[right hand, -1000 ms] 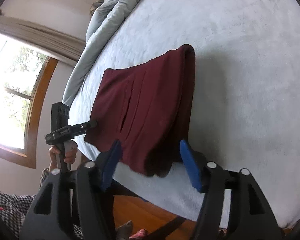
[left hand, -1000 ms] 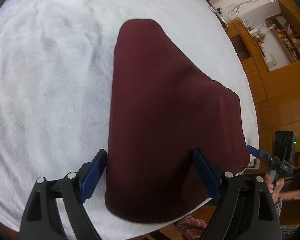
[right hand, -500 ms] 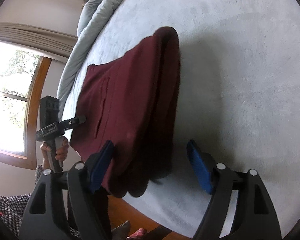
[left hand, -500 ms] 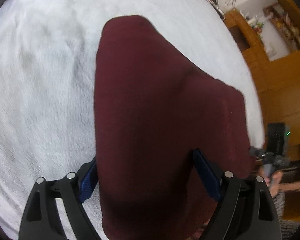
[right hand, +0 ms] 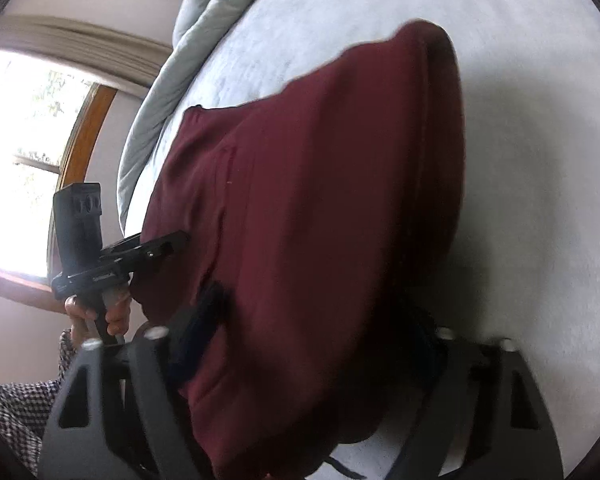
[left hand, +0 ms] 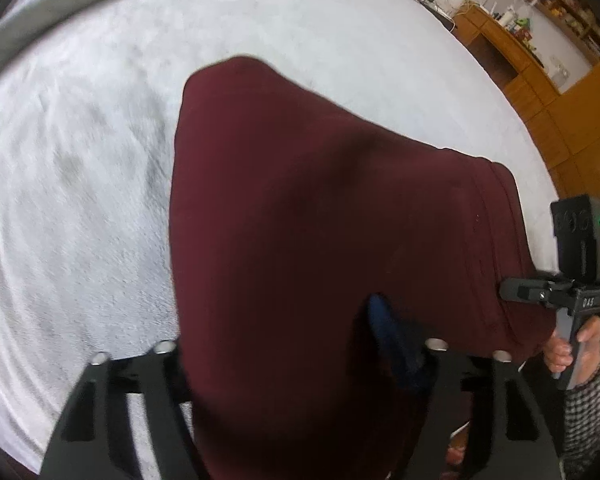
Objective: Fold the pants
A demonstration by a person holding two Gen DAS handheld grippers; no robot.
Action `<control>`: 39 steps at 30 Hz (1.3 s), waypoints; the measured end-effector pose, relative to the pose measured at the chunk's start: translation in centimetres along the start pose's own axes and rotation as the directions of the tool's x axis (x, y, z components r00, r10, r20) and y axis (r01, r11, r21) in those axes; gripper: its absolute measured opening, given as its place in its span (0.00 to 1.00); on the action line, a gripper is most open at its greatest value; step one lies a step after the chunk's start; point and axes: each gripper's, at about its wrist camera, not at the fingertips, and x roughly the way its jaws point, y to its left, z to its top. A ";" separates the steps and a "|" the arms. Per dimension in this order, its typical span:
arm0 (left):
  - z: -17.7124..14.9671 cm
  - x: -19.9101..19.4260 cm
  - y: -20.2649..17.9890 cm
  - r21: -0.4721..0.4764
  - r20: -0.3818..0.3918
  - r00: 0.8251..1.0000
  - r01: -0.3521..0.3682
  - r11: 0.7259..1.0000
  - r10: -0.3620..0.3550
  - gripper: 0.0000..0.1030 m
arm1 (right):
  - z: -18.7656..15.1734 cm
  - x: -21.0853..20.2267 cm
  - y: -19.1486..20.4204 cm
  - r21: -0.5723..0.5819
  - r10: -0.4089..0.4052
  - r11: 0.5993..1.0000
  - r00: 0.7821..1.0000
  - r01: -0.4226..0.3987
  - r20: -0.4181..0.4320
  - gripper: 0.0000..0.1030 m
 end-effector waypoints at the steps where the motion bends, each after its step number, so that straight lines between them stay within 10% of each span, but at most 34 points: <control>1: 0.2 -0.2 -0.3 -0.007 0.008 1.000 -0.008 1.000 0.008 0.54 | 0.0 -0.4 0.2 -0.010 0.006 1.000 1.000 -0.006 0.009 0.56; 8: 0.4 -2.5 -1.9 -0.021 0.107 0.994 -0.021 1.000 0.024 0.33 | -0.2 -2.9 2.6 -0.072 0.017 0.997 0.998 -0.012 0.066 0.39; 23: 8.6 -4.1 -5.8 0.019 0.304 0.952 0.028 0.999 -0.032 0.29 | 7.9 -9.3 4.9 -0.204 -0.025 0.977 0.977 0.069 0.212 0.38; 39: 10.6 3.8 -2.0 -0.020 0.248 0.968 -0.034 0.999 0.038 0.32 | 13.4 -1.9 -4.7 -0.031 -0.101 0.994 0.984 0.106 0.144 0.43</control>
